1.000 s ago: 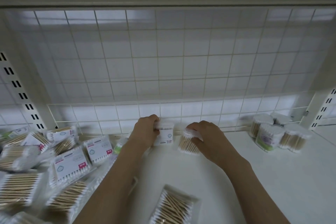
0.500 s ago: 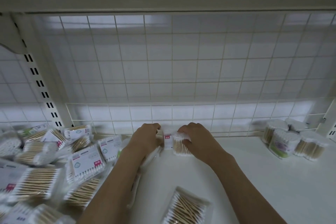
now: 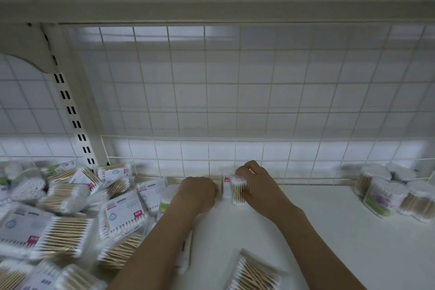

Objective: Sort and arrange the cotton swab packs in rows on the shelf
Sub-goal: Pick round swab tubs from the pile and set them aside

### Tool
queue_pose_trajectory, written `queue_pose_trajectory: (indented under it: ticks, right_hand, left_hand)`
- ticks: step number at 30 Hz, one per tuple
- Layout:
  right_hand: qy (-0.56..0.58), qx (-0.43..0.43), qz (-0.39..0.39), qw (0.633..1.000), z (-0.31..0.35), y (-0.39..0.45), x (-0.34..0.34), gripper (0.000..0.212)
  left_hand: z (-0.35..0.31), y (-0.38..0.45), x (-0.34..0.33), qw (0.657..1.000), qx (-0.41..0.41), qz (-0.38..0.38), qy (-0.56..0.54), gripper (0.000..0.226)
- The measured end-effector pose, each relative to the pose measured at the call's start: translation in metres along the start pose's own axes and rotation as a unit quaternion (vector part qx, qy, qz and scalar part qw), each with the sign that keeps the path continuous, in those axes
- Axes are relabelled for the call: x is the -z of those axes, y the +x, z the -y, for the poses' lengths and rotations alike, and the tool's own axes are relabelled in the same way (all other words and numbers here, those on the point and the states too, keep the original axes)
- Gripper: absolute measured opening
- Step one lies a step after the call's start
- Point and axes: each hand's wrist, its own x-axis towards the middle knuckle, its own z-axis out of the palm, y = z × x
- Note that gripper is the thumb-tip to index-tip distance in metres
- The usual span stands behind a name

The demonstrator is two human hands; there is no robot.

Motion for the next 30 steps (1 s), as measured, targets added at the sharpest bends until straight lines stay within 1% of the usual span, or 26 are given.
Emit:
queue_pose_trajectory:
  ticks: [7, 12, 14, 16, 20, 24, 26, 30]
  right_hand:
    - [0.006, 0.033, 0.022, 0.999, 0.014, 0.018, -0.010, 0.041]
    - [-0.006, 0.051, 0.038, 0.998, 0.021, 0.031, -0.011, 0.040]
    - [-0.027, 0.055, 0.036, 0.997, 0.025, 0.035, -0.014, 0.042]
    - [-0.072, 0.046, 0.022, 0.996, 0.031, 0.039, -0.018, 0.046]
    - [-0.100, 0.012, -0.021, 0.995, 0.037, 0.041, -0.023, 0.056]
    - [-0.160, 0.010, -0.039, 0.986, 0.038, 0.037, -0.024, 0.052]
    - [-0.161, 0.013, -0.035, 0.986, 0.038, 0.036, -0.021, 0.052]
    - [-0.150, 0.006, -0.001, 0.989, 0.038, 0.038, -0.014, 0.052]
  left_hand:
    - [0.019, -0.010, -0.005, 1.000, -0.001, -0.014, 0.010, 0.031]
    - [0.031, -0.016, -0.010, 1.000, 0.004, -0.019, 0.018, 0.034]
    - [0.036, -0.018, -0.011, 1.000, 0.005, -0.020, 0.020, 0.035]
    - [0.040, -0.020, -0.012, 1.000, 0.005, -0.023, 0.016, 0.037]
    - [0.042, -0.024, -0.013, 1.000, 0.009, -0.020, 0.010, 0.036]
    - [0.041, -0.026, -0.011, 1.000, 0.010, -0.002, 0.011, 0.033]
    - [0.041, -0.030, -0.010, 1.000, 0.005, 0.010, -0.001, 0.030]
    - [0.043, -0.038, -0.007, 1.000, -0.010, 0.018, -0.016, 0.034]
